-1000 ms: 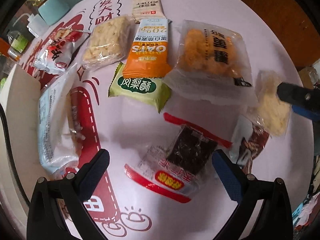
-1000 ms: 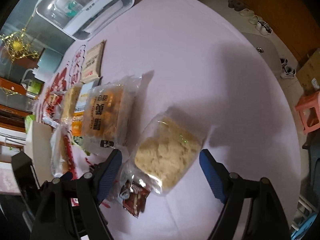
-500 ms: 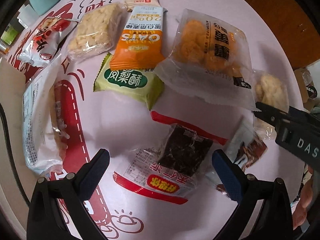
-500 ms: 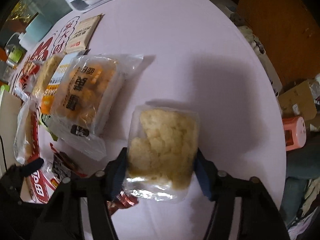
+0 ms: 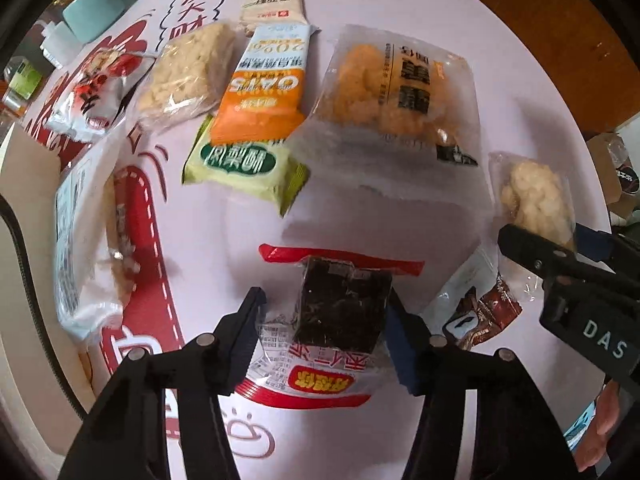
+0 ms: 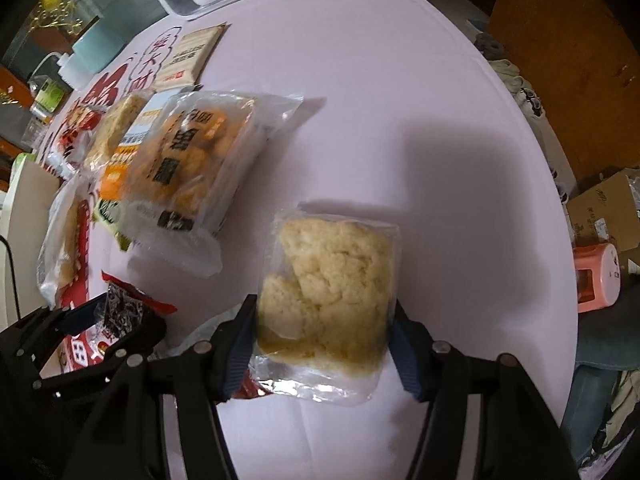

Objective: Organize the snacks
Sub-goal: 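Grasp the chocolate pack with the left tool while the right tool grasps the cake pack, then lower both packs into the white tray and open both tools, then withdraw both tools from the tray toward the remaining snacks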

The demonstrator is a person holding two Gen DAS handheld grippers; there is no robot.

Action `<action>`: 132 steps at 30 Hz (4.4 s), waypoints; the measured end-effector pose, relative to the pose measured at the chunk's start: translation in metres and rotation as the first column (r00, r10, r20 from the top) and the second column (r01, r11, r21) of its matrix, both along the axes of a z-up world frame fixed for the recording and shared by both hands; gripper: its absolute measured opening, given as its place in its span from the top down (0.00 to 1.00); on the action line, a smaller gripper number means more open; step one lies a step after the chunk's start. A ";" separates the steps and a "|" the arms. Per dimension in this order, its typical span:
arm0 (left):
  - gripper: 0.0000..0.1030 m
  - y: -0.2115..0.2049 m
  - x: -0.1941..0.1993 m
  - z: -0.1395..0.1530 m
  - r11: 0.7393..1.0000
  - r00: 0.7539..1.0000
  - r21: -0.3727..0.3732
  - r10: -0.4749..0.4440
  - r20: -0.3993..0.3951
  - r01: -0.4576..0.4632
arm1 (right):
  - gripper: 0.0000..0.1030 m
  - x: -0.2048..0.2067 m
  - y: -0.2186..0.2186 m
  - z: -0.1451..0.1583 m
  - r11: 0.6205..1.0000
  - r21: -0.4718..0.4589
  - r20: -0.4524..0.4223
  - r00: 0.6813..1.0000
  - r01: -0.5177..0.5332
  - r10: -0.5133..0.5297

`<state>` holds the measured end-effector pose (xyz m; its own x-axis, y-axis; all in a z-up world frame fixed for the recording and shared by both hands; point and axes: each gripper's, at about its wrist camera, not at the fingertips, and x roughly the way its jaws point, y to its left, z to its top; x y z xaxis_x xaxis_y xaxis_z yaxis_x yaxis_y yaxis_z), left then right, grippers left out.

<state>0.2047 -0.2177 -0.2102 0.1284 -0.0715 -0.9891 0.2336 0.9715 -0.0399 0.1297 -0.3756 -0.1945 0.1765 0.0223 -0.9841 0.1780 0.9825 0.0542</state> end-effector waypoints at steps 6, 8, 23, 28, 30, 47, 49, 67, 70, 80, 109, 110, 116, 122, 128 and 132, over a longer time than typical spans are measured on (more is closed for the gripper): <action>0.46 0.019 -0.012 0.015 0.999 0.999 0.014 0.036 0.028 -0.036 | 0.41 -0.012 0.003 0.013 0.998 0.039 0.028 0.999 -0.048 0.047; 0.46 0.028 -0.018 0.024 0.999 0.998 0.022 0.047 0.047 -0.048 | 0.41 -0.015 0.008 0.018 0.997 0.040 0.036 0.997 -0.067 0.066; 0.46 0.121 -0.114 0.096 0.976 0.966 0.043 0.202 0.162 -0.212 | 0.41 -0.048 0.093 0.060 0.942 0.141 0.086 0.952 -0.303 0.294; 0.46 0.158 -0.137 0.111 0.962 0.946 0.045 0.256 0.198 -0.269 | 0.41 -0.057 0.148 0.073 0.892 0.185 0.113 0.910 -0.413 0.399; 0.46 0.174 -0.142 0.116 0.956 0.938 0.060 0.267 0.219 -0.287 | 0.41 -0.059 0.172 0.079 0.869 0.194 0.134 0.890 -0.455 0.436; 0.46 0.355 -0.142 0.145 0.919 0.875 0.060 0.350 0.335 -0.391 | 0.41 -0.050 0.356 0.128 0.799 0.128 0.261 0.797 -0.588 0.545; 0.46 0.372 -0.134 0.143 0.923 0.876 0.062 0.338 0.344 -0.380 | 0.41 -0.044 0.371 0.131 0.812 0.112 0.274 0.803 -0.573 0.529; 0.44 0.420 -0.038 0.116 0.960 0.902 -0.001 0.263 0.343 -0.279 | 0.41 0.068 0.435 0.112 0.894 -0.068 0.268 0.855 -0.442 0.443; 0.44 0.422 -0.024 0.109 0.962 0.906 0.005 0.255 0.338 -0.273 | 0.41 0.081 0.439 0.105 0.895 -0.097 0.252 0.859 -0.435 0.445; 0.15 0.418 -0.005 0.099 0.970 0.909 0.011 0.223 0.352 -0.242 | 0.39 0.101 0.441 0.074 0.896 0.013 0.196 0.879 -0.444 0.434; 0.01 0.415 -0.042 0.116 0.965 0.905 -0.024 0.254 0.341 -0.261 | 0.20 0.054 0.422 0.098 0.910 0.056 0.257 0.886 -0.412 0.385; 0.01 0.414 -0.045 0.117 0.966 0.906 -0.025 0.250 0.343 -0.257 | 0.20 0.051 0.420 0.099 0.910 0.058 0.258 0.887 -0.410 0.383; 0.01 0.405 -0.066 0.129 0.972 0.905 -0.019 0.225 0.362 -0.234 | 0.20 0.024 0.401 0.115 0.921 0.062 0.291 0.889 -0.385 0.353; 0.01 0.392 -0.082 0.149 0.978 0.888 0.000 0.188 0.419 -0.207 | 0.20 -0.002 0.367 0.138 0.939 0.061 0.340 0.892 -0.337 0.298; 0.01 0.362 -0.085 0.169 0.986 0.870 0.023 0.134 0.474 -0.165 | 0.20 -0.024 0.316 0.154 0.963 0.011 0.369 0.896 -0.269 0.246; 0.01 0.327 -0.075 0.173 0.995 0.882 0.009 0.085 0.463 -0.101 | 0.20 -0.034 0.274 0.148 0.977 -0.047 0.343 0.916 -0.206 0.210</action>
<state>0.1296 0.1094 -0.0372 0.5750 -0.0061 -0.8181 0.1268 0.9886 0.0818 0.0954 -0.1017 -0.0469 0.4965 0.0863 -0.8637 -0.0585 0.9961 0.0659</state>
